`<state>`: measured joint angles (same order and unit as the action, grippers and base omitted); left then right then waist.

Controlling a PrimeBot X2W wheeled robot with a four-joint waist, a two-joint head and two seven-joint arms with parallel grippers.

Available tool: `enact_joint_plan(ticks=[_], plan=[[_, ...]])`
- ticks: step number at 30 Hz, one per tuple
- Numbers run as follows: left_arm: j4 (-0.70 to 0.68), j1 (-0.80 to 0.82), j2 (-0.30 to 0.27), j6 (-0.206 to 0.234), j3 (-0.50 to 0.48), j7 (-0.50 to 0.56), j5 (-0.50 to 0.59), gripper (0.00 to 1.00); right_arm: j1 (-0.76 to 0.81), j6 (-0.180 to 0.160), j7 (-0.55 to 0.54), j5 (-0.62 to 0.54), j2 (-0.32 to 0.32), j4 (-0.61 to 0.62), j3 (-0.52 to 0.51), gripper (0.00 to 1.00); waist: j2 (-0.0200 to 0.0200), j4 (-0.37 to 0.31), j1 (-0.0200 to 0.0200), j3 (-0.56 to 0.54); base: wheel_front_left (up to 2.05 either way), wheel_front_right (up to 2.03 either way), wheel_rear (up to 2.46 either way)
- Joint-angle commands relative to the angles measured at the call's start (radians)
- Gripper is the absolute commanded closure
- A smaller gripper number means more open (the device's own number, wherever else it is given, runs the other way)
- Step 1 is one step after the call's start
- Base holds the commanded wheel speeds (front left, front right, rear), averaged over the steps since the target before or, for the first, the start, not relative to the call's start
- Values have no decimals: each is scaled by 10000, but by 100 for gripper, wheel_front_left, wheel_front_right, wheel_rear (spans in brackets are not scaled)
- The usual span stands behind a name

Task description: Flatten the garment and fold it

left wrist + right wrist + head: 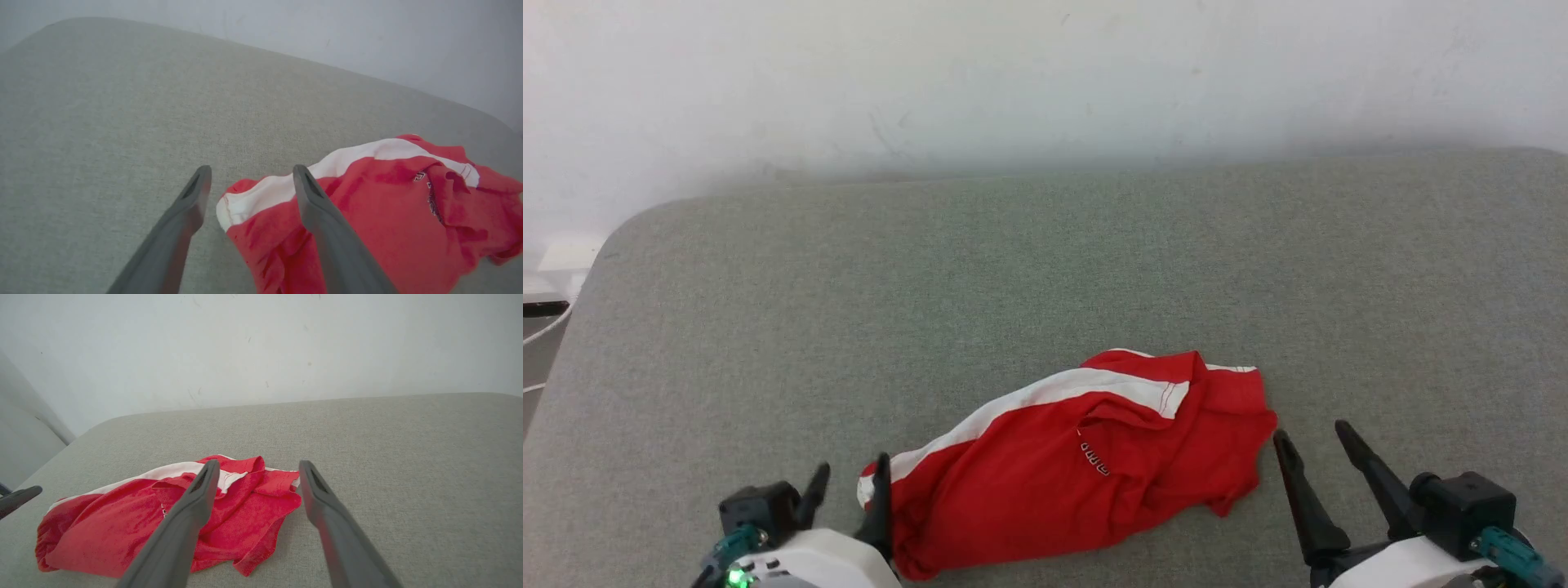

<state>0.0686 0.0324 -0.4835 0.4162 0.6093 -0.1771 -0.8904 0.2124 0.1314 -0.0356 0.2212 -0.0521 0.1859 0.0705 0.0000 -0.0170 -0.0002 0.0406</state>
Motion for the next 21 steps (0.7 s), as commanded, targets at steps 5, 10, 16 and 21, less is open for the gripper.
enact_joint_plan(ticks=[5,10,16,21], plan=[[-343,299,178,109,-852,-824,1401,0,-400,-7,-578,-10,18,-696,299,0,0,66,2,92,0,0,0],[-1117,-71,1118,-296,-2316,-842,3365,0,-1608,-7,-1169,164,18,-2093,658,0,0,272,2,223,0,0,0],[-1191,-437,2254,-1303,-3348,-845,4625,0,-3376,-7,-1793,563,18,-4118,885,0,0,803,2,444,0,0,0],[-919,-428,2966,-2091,-3974,-845,5202,0,-4403,-7,-2281,806,18,-5609,1075,0,0,1175,2,602,0,0,0]])
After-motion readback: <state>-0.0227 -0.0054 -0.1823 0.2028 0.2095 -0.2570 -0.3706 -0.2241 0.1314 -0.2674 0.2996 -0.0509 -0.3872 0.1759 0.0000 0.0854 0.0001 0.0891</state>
